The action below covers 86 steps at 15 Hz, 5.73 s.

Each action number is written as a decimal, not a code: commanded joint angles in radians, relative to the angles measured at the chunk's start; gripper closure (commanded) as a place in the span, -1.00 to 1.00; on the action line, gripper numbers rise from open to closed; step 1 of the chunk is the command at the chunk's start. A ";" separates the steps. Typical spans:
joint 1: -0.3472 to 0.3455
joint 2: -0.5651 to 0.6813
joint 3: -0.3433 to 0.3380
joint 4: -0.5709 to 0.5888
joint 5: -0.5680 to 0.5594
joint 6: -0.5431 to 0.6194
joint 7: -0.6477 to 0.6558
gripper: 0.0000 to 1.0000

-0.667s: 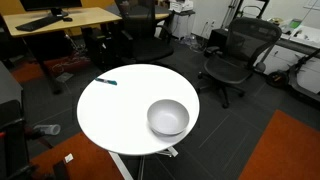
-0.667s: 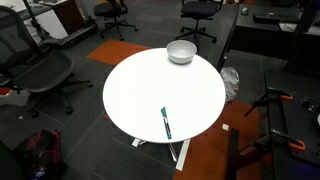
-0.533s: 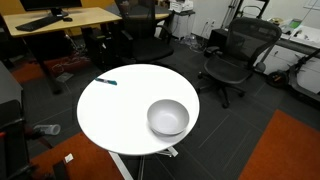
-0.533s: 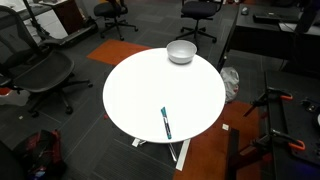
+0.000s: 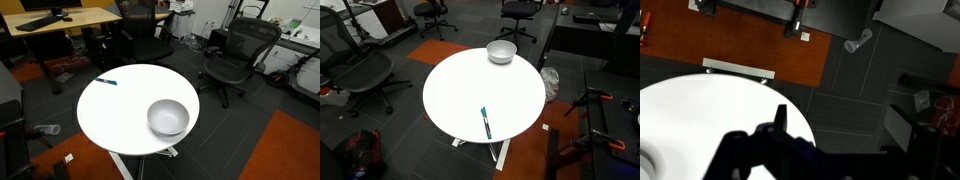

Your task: Pick the marker and put it in the bowl

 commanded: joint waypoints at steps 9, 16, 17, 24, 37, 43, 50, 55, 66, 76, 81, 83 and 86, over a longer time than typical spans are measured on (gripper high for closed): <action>-0.009 0.228 0.189 0.001 0.034 0.343 0.322 -1.00; -0.016 0.405 0.300 0.008 0.006 0.583 0.650 -1.00; -0.017 0.430 0.308 0.011 0.007 0.615 0.694 -1.00; -0.017 0.627 0.309 0.063 -0.019 0.821 0.913 -1.00; 0.083 0.959 0.170 0.298 -0.191 0.938 1.221 -1.00; 0.164 1.095 0.096 0.420 -0.195 0.927 1.301 -1.00; 0.238 1.217 0.015 0.519 -0.199 0.917 1.386 -1.00; 0.249 1.268 -0.002 0.551 -0.186 0.918 1.408 -1.00; 0.238 1.324 -0.003 0.573 -0.166 0.918 1.402 -0.08; 0.234 1.287 -0.004 0.547 -0.173 0.918 1.382 0.91; 0.249 1.171 -0.038 0.494 -0.226 0.875 1.375 0.91; 0.241 1.113 -0.049 0.474 -0.258 0.844 1.367 0.91; 0.209 1.016 -0.046 0.440 -0.312 0.783 1.334 0.91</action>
